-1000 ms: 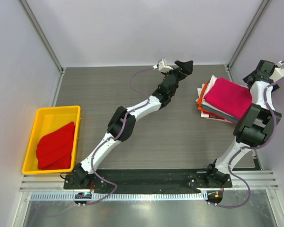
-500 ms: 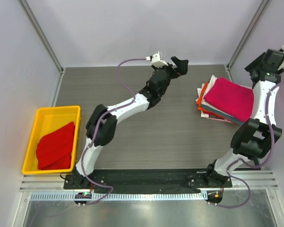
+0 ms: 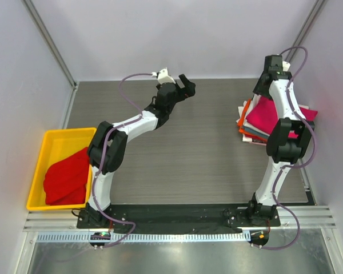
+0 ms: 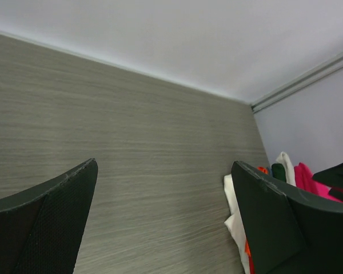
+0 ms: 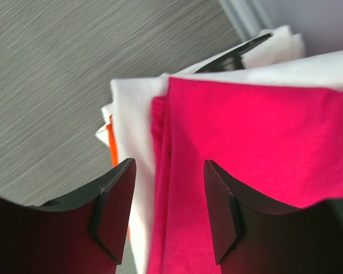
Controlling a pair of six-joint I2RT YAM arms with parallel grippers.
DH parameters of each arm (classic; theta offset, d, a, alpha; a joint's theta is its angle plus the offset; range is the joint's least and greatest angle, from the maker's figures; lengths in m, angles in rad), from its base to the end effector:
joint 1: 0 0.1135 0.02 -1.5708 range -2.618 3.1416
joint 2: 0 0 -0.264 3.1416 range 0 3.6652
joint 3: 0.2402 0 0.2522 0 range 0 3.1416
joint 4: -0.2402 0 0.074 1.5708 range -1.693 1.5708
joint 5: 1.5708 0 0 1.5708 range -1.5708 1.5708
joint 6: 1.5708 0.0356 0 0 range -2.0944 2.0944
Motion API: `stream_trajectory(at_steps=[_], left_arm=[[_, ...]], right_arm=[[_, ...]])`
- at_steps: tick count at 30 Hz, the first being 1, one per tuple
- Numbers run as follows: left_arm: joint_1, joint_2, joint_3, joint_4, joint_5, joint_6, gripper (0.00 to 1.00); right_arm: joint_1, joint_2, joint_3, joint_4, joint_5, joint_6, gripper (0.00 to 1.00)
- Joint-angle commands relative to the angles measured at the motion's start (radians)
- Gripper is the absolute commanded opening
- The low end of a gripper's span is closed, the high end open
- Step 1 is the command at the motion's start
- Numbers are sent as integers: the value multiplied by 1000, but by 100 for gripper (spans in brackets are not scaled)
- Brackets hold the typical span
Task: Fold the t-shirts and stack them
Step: Neatly place the folded tshirt to the corner
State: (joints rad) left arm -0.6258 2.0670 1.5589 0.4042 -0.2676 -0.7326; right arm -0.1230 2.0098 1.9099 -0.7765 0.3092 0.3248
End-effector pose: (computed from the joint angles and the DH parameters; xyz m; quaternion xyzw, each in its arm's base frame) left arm 0.4080 -0.2833 0.2677 -0.1285 0.7304 -0.3397 0.5785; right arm 0.4463 -0.0661 0.3048 0.2574 0.8943 -0.1102 0.3491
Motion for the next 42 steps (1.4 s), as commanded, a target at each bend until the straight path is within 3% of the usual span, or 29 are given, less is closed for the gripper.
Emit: stream_trajectory(at_steps=[1, 16, 19, 20, 27, 30, 34, 42], left_arm=[[15, -94, -17, 19, 50, -17, 100], [52, -58, -28, 48, 140, -117, 99], [55, -54, -26, 48, 145, -120, 99], [55, -54, -26, 50, 146, -122, 99], [55, -51, -25, 50, 157, -123, 98], [55, -50, -22, 51, 163, -123, 98], [54, -50, -23, 50, 172, -123, 97], [55, -50, -25, 53, 179, -120, 97]], right_arm=[[-1, 9, 101, -61, 137, -23, 56], [43, 130, 166, -115, 130, -32, 54], [46, 142, 172, -125, 134, -36, 42], [46, 142, 173, -125, 137, -35, 32], [60, 81, 158, -127, 168, -27, 18], [62, 49, 140, -122, 180, -29, 6], [63, 0, 106, -98, 182, -35, 1], [77, -59, 25, -41, -8, -101, 1]])
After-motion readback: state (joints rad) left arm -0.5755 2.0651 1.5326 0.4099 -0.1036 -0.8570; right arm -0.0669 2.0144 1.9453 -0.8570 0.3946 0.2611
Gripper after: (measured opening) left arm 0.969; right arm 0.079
